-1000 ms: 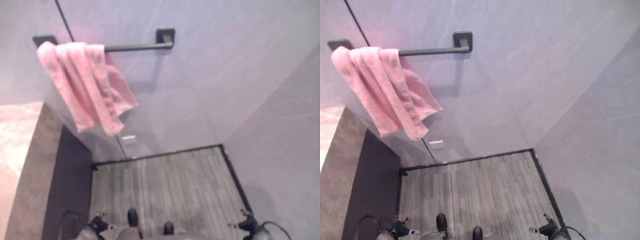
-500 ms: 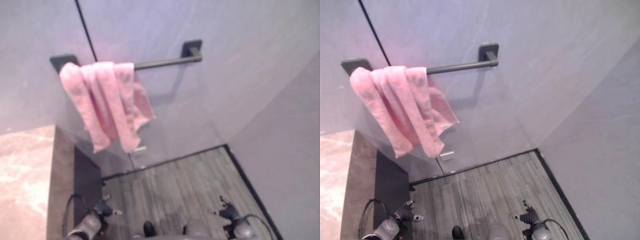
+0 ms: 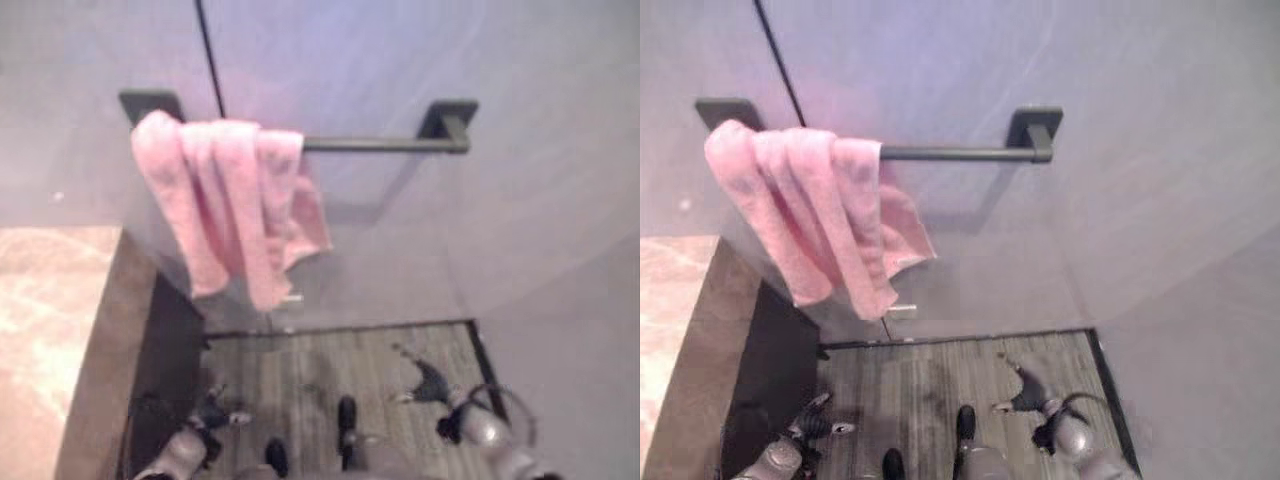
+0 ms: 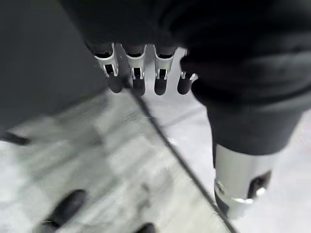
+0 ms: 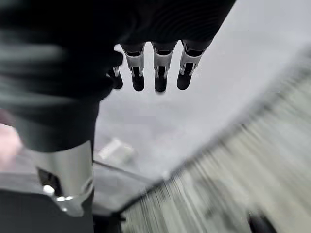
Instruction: Put brush and paste in cup on sink, flatten towel.
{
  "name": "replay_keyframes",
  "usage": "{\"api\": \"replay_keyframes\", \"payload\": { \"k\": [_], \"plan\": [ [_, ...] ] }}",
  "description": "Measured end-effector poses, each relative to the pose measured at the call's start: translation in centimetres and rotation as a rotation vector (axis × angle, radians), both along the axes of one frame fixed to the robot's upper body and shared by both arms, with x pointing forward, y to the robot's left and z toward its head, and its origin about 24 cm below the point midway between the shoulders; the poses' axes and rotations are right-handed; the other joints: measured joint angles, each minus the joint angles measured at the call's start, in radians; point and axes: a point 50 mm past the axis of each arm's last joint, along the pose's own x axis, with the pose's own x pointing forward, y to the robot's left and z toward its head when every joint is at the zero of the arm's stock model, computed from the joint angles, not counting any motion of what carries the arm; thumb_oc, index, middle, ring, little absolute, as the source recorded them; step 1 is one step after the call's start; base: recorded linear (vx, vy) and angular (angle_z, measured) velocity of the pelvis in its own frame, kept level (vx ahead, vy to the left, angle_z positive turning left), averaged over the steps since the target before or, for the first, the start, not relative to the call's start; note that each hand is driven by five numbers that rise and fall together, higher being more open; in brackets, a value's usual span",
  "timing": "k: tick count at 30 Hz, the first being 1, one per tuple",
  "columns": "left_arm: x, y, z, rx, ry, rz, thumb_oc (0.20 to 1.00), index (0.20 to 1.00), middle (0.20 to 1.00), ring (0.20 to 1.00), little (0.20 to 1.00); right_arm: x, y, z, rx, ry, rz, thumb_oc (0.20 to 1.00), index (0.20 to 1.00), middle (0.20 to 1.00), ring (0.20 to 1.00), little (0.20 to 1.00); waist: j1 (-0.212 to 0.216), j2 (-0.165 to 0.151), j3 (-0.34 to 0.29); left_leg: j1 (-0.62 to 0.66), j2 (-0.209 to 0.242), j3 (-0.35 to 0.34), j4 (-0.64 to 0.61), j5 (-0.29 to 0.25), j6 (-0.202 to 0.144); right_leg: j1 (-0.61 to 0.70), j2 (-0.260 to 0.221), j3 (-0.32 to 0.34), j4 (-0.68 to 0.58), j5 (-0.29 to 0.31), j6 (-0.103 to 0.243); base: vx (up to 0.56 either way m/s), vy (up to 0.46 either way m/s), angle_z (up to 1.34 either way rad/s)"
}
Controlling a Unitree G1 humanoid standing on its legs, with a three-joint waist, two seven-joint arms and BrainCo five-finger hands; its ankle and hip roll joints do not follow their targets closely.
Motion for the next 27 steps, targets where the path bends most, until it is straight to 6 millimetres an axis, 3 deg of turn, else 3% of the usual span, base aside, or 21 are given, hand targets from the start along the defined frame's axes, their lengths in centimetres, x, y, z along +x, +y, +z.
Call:
{"api": "replay_keyframes", "payload": {
  "k": [1,3,4,6,9,11,14,19,21,22,27],
  "plan": [
    [1.4,-0.1,0.7,-0.009,-0.043,-0.013,1.0,1.0,1.0,1.0,1.0,0.9,-1.1,0.1,-0.053,0.002,-0.015,1.0,1.0,1.0,1.0,1.0,0.017,-0.003,0.0,-0.082,0.038,0.016,0.208,-0.002,-0.001,0.042,0.015,-0.008,-0.022,-0.024,-0.032,0.15,-0.227,0.5],
    [2.5,-0.3,1.3,-0.007,-0.074,-0.031,1.0,1.0,1.0,1.0,1.0,1.5,-1.4,0.8,-0.091,-0.028,-0.001,1.0,1.0,1.0,1.0,1.0,0.019,0.02,0.018,-0.169,0.091,-0.021,0.392,-0.013,-0.01,0.097,0.044,-0.042,-0.054,-0.044,-0.068,0.1,-0.099,0.31],
    [3.0,-0.4,1.6,-0.008,-0.092,-0.038,1.0,1.0,1.0,1.0,1.0,1.3,-1.5,0.7,-0.09,-0.024,-0.008,1.0,1.0,1.0,1.0,1.0,0.014,0.013,0.026,-0.172,0.095,-0.019,0.361,-0.014,-0.012,0.122,0.046,-0.057,-0.077,-0.037,-0.067,0.09,0.082,0.44],
    [3.4,-0.6,2.0,-0.004,-0.114,-0.057,1.0,1.0,1.0,1.0,1.0,0.7,-2.5,-1.1,-0.101,0.042,-0.084,1.0,1.0,1.0,1.0,1.0,0.0,0.007,0.026,-0.119,0.103,-0.043,0.004,0.025,-0.062,0.113,0.061,-0.069,-0.065,-0.041,-0.059,0.11,0.13,0.27],
    [3.3,-0.6,1.8,0.012,-0.101,-0.07,1.0,1.0,1.0,1.0,1.0,-0.8,-2.9,-3.5,-0.104,0.145,-0.177,1.0,1.0,1.0,1.0,1.0,-0.001,0.009,0.026,-0.084,0.125,-0.049,-0.125,0.052,-0.063,0.122,0.092,-0.061,-0.065,-0.048,-0.047,0.13,0.25,-0.25],
    [2.3,-0.4,1.1,0.014,-0.061,-0.053,1.0,1.0,1.0,1.0,1.0,-1.7,-3.6,-5.1,-0.056,0.213,-0.32,1.0,1.0,1.0,1.0,1.0,-0.013,0.01,0.026,-0.033,0.097,-0.036,-0.183,0.058,-0.054,0.134,0.099,-0.029,-0.066,-0.048,-0.047,0.11,0.308,-0.5],
    [0.9,-0.2,0.2,0.012,-0.014,-0.027,1.0,1.0,1.0,1.0,1.0,-3.4,-3.6,-7.0,0.04,0.307,-0.482,1.0,1.0,1.0,1.0,1.0,-0.02,0.02,0.022,0.046,0.081,-0.002,-0.238,0.071,-0.034,0.161,0.107,0.02,-0.074,-0.048,-0.047,0.05,0.174,-0.5],
    [-0.9,-1.9,-1.1,-0.039,0.042,-0.017,1.0,1.0,1.0,1.0,1.0,-6.4,-4.8,-8.5,0.034,0.42,-0.585,1.0,1.0,1.0,1.0,1.0,-0.027,0.097,-0.014,0.114,0.105,0.025,-0.255,0.111,0.014,0.166,0.109,0.035,-0.095,-0.046,-0.049,0.02,0.109,-0.18],
    [-1.2,-2.3,-1.3,-0.052,0.051,-0.018,1.0,1.0,1.0,1.0,1.0,-6.8,-5.3,-8.6,0.02,0.434,-0.601,1.0,1.0,1.0,1.0,1.0,-0.026,0.124,-0.027,0.114,0.108,0.028,-0.256,0.104,-0.026,0.161,0.104,0.027,-0.096,-0.041,-0.04,0.0,0.043,0.07],
    [-1.2,-2.2,-1.3,-0.05,0.051,-0.018,1.0,1.0,1.0,1.0,1.0,-6.8,-5.1,-8.7,0.026,0.44,-0.602,1.0,1.0,1.0,1.0,1.0,-0.017,0.123,-0.028,0.109,0.093,0.028,-0.252,0.11,-0.043,0.156,0.087,0.03,-0.096,-0.035,-0.027,0.0,0.032,0.05],
    [-3.0,-1.6,-1.8,-0.03,0.099,-0.027,1.0,1.0,1.0,1.0,1.0,-8.7,-5.2,-9.7,0.015,0.513,-0.647,1.0,1.0,1.0,1.0,1.0,0.01,0.122,-0.054,0.085,0.023,0.008,-0.256,0.1,-0.004,0.14,0.009,0.011,-0.097,-0.028,0.022,-0.01,0.016,0.15]
  ]
}}
